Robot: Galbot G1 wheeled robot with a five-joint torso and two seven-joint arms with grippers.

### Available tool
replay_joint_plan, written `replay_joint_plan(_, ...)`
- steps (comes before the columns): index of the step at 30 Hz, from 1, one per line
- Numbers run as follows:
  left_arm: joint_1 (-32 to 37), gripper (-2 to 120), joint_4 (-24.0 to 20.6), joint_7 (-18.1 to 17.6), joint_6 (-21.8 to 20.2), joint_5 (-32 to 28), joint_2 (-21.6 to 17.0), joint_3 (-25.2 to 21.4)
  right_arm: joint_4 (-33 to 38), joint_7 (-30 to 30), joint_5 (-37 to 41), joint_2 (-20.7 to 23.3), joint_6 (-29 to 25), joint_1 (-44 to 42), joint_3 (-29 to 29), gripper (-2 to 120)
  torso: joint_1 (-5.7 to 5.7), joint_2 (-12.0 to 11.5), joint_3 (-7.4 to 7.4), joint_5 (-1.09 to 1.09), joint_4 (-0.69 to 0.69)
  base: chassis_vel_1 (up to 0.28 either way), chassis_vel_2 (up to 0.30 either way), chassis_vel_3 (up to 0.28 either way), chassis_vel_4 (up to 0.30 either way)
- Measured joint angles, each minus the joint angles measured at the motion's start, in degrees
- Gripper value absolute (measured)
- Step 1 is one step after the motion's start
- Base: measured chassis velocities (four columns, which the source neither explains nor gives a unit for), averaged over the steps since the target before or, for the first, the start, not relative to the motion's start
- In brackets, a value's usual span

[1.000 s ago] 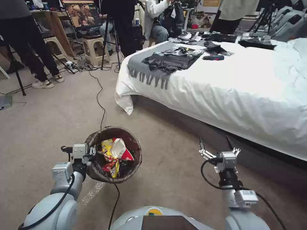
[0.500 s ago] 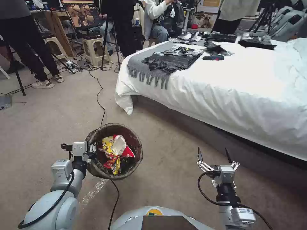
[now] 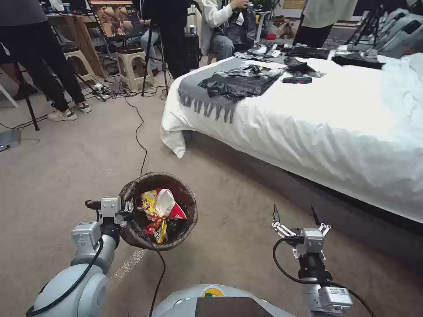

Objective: Pick up the trash bin, then pick up the garbage from the floor and place it into the trash bin.

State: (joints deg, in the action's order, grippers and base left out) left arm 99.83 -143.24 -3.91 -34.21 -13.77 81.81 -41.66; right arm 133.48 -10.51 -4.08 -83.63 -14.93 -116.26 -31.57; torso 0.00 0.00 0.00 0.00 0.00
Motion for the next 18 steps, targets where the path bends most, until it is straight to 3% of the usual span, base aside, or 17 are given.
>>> replay_joint_plan(18, 0.76, 7, 0.0, 0.08, 0.19, -0.4, 0.3, -0.09, 0.11, -0.56, 0.35, 0.71, 0.48, -0.28, 0.32, 100, 0.0, 0.0, 0.0, 0.0, 0.0, 0.052, 0.054, 0.052, 0.048)
